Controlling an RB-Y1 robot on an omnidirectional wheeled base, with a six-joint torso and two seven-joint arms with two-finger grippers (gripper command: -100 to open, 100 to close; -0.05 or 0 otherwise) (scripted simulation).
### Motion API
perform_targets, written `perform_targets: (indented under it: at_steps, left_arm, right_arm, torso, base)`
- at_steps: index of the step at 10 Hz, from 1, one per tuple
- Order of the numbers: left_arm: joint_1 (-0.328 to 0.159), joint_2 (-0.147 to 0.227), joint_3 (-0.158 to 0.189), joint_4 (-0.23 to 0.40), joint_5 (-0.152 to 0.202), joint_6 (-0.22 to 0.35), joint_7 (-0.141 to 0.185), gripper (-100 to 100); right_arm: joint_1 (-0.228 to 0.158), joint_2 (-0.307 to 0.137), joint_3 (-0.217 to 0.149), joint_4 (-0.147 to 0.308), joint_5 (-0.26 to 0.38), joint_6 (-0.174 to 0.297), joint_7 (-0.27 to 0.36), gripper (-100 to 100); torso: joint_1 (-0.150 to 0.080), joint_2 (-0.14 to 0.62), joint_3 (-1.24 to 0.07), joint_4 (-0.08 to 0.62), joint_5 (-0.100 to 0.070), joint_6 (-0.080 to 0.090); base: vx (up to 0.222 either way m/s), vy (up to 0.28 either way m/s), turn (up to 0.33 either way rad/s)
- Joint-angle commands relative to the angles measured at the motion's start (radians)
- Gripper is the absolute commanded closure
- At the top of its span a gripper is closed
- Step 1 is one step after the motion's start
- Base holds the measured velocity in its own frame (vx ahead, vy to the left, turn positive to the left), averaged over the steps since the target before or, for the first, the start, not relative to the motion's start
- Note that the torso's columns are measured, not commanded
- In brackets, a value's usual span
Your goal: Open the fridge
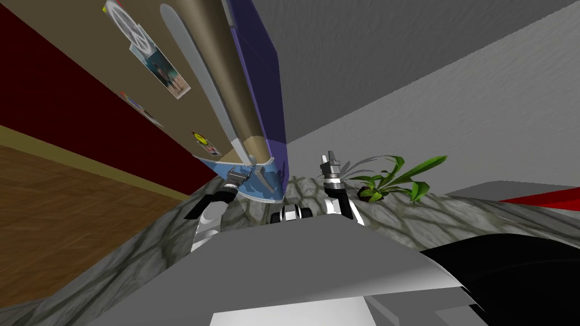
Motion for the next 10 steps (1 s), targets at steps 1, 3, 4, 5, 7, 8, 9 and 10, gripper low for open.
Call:
perform_targets:
  at_steps: [1,3,4,5,7,8,9,10]
  left_arm:
    - [-0.012,0.007,0.007,-0.017,0.031,0.062,0.005,-100]
    - [-0.030,0.012,0.016,-0.041,0.056,0.128,0.014,-100]
    - [-0.030,0.012,0.016,-0.041,0.056,0.133,0.014,-100]
    - [-0.039,0.015,0.020,-0.051,0.066,0.165,0.018,-100]
    - [-0.057,0.021,0.027,-0.070,0.082,0.221,0.026,-100]
    - [-0.065,0.024,0.030,-0.078,0.088,0.246,0.029,-100]
    - [-0.073,0.027,0.033,-0.086,0.093,0.268,0.033,-100]
    - [-0.080,0.029,0.035,-0.093,0.097,0.288,0.036,-100]
  right_arm:
    - [0.000,0.000,0.000,0.000,0.000,0.000,0.000,0]
    - [0.000,0.000,0.000,0.000,0.000,0.000,0.000,0]
    - [0.000,0.000,0.000,0.000,0.000,0.000,0.000,0]
    - [0.000,0.000,0.000,0.000,0.000,0.000,0.000,0]
    - [0.000,0.000,0.000,0.000,0.000,0.000,0.000,0]
    - [0.000,0.000,0.000,0.000,0.000,0.000,0.000,0]
    - [0.000,0.000,0.000,0.000,0.000,0.000,0.000,0]
    - [0.000,0.000,0.000,0.000,0.000,0.000,0.000,0]
  torso:
    - [-0.001,-0.001,-0.001,0.000,0.000,0.000]
    - [0.000,0.001,0.001,0.000,0.000,0.000]
    - [-0.001,0.001,0.000,0.000,0.000,0.000]
    - [0.000,0.001,0.000,0.000,0.000,0.000]
    - [0.000,0.000,0.000,0.000,0.000,0.000]
    - [0.000,0.000,0.000,0.000,0.000,0.000]
    - [-0.001,0.000,0.000,0.000,0.000,0.000]
    - [-0.001,0.000,0.000,0.000,0.000,0.000]
  base:
    - [0.039,-0.042,0.055]
    - [0.036,-0.044,0.139]
    - [0.034,-0.047,0.054]
    - [0.030,-0.039,0.103]
    - [0.041,-0.046,0.136]
    - [0.057,-0.053,0.144]
    - [0.060,-0.059,0.126]
    - [0.054,-0.061,0.087]
